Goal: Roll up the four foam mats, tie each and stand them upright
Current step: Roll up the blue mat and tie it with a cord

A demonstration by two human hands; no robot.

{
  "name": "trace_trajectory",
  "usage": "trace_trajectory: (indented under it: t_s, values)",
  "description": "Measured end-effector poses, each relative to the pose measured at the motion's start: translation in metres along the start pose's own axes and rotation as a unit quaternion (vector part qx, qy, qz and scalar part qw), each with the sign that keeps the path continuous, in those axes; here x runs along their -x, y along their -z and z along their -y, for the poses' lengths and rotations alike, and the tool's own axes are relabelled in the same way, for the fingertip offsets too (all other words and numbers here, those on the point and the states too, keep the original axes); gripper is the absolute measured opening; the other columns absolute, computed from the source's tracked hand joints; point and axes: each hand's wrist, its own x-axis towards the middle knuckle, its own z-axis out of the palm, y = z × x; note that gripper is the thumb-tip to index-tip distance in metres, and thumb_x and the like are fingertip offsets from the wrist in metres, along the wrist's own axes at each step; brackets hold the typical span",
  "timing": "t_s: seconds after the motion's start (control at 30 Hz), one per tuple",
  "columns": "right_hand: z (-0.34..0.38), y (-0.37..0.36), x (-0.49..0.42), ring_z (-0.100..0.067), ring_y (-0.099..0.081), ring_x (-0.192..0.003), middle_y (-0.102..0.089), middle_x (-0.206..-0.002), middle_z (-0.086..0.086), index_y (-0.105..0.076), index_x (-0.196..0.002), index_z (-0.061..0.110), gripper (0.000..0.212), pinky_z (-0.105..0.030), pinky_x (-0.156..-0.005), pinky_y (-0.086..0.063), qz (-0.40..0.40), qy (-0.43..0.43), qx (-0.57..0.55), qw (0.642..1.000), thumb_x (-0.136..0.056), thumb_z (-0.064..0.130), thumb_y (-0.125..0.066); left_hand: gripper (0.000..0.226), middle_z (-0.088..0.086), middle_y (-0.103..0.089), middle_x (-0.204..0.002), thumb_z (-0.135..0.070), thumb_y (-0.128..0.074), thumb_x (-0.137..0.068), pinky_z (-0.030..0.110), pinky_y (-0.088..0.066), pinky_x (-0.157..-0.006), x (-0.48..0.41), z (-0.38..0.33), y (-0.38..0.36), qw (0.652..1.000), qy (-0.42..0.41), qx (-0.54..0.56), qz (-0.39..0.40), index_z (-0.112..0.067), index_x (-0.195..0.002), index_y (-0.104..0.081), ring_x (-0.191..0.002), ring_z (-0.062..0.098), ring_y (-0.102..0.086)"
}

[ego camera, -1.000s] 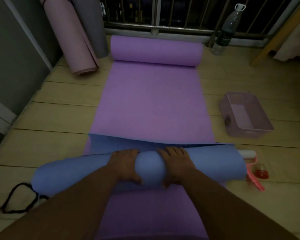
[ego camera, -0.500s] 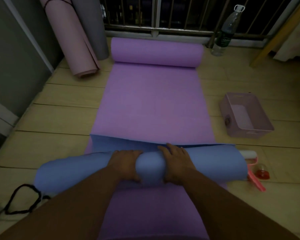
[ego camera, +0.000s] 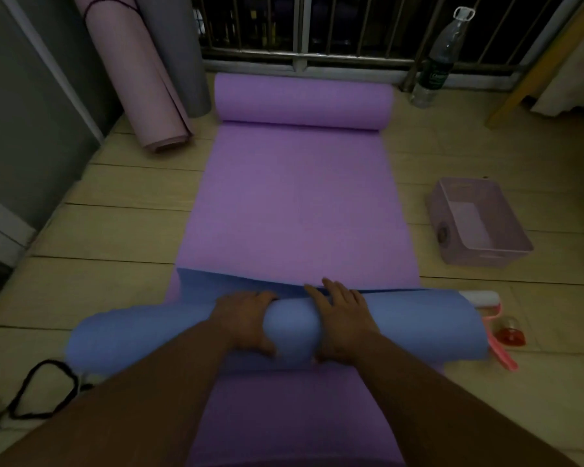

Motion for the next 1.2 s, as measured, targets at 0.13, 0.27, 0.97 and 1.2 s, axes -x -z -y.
trace_trajectory:
  t_s: [0.13,0.27,0.97,1.2]
  values:
    - [-0.003,0.005,0.002,-0.025,-0.019,-0.145,-0.021,-0.157,-0.006,-0.004,-0.156,0.033,0.134,-0.049,-0.120,-0.005,0.007,0.003,0.019,1.000,-0.052,0.066,-0.081,0.102,-0.012,-0.055,-0.136,-0.069,-0.078,-0.050,0.035,-0.044,-0.102,-0.003,0.004,0.003,0.999,0.001,0.032,0.002,-0.046,-0.140,-0.035,-0.121,0.015,-0.056]
    - [0.003,0.007,-0.003,-0.025,-0.040,-0.130,-0.043,-0.140,-0.003,-0.029,-0.147,0.030,0.112,-0.042,-0.113,-0.024,0.003,0.002,0.007,1.000,-0.053,0.056,-0.084,0.100,-0.013,-0.057,-0.134,-0.071,-0.077,-0.048,0.033,-0.044,-0.099,-0.005,0.006,0.006,0.999,0.003,0.050,0.017,-0.047,-0.137,-0.038,-0.118,0.014,-0.057]
    - [0.012,0.019,-0.018,-0.026,-0.051,-0.120,-0.054,-0.133,-0.003,-0.033,-0.139,0.033,0.108,-0.042,-0.104,-0.034,0.089,0.007,0.012,0.996,-0.049,0.058,-0.086,0.102,-0.013,-0.047,-0.145,-0.061,-0.082,-0.058,0.034,-0.040,-0.105,-0.004,0.004,0.016,0.995,-0.031,0.067,0.060,-0.045,-0.145,-0.032,-0.128,0.014,-0.049]
    - [0.018,0.022,-0.024,-0.030,-0.043,-0.128,-0.044,-0.140,-0.008,-0.028,-0.147,0.026,0.119,-0.046,-0.110,-0.028,0.125,-0.013,0.009,0.992,-0.050,0.066,-0.084,0.107,-0.008,-0.044,-0.148,-0.076,-0.075,-0.054,0.035,-0.036,-0.109,0.004,0.011,0.002,0.999,-0.026,0.039,0.020,-0.041,-0.146,-0.031,-0.131,0.016,-0.046]
